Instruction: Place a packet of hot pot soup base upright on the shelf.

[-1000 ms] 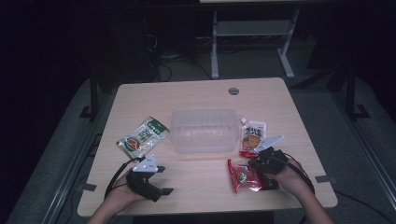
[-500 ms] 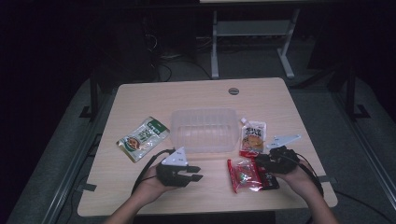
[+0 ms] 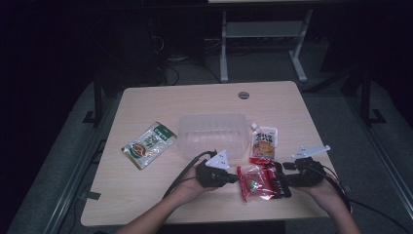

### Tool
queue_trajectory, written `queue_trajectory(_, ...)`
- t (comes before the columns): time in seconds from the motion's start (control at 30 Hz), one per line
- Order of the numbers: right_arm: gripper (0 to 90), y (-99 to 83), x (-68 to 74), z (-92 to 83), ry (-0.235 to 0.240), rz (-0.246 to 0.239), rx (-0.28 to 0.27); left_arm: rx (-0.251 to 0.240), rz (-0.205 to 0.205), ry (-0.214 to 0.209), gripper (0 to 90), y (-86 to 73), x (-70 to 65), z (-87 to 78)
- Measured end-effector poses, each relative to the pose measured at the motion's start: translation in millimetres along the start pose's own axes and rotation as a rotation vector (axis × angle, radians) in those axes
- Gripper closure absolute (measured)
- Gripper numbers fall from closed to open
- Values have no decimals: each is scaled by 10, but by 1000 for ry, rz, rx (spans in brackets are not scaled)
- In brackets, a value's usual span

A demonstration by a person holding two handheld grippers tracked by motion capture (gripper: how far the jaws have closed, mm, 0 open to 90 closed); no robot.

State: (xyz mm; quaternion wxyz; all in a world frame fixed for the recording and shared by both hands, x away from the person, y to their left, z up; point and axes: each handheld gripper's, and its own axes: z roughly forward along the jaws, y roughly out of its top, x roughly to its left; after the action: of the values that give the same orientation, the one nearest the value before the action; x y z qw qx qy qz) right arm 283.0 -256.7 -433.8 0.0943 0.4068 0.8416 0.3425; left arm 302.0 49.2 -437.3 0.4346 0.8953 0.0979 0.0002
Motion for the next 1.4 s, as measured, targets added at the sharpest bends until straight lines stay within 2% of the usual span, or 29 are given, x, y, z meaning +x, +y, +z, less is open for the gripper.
queue_trajectory(0.3, 381, -32, -29, -37, -7, 12, -17, 13, -1, 4, 896, 3, 64, 228)
queue_trajectory(0.5, 328, -50, -24, -58, -1, 22, -16, 37, -2, 6, 896, -46, 91, 264)
queue_trajectory(0.57, 318, -62, -8, -78, 6, 43, -15, 43, -6, 4, 896, -72, 93, 277)
queue_trajectory(0.63, 306, -77, -14, -82, 10, 32, -17, 46, -2, 1, 896, -94, 95, 293)
queue_trajectory(0.77, 274, -84, -14, -57, 26, 53, -4, 62, 14, 4, 896, -102, 92, 314)
queue_trajectory(0.87, 256, -92, -23, -42, 36, 50, 1, 77, 16, 7, 896, -124, 91, 339)
queue_trajectory(1.0, 243, -93, -34, -47, 50, 56, -9, 74, 7, 2, 896, -138, 97, 347)
queue_trajectory(1.1, 239, -90, -34, -32, 73, 57, -24, 79, 5, 0, 896, -147, 95, 355)
queue_trajectory(1.4, 243, -117, -80, 90, 176, 126, -18, 79, -1, -7, 898, -154, 104, 354)
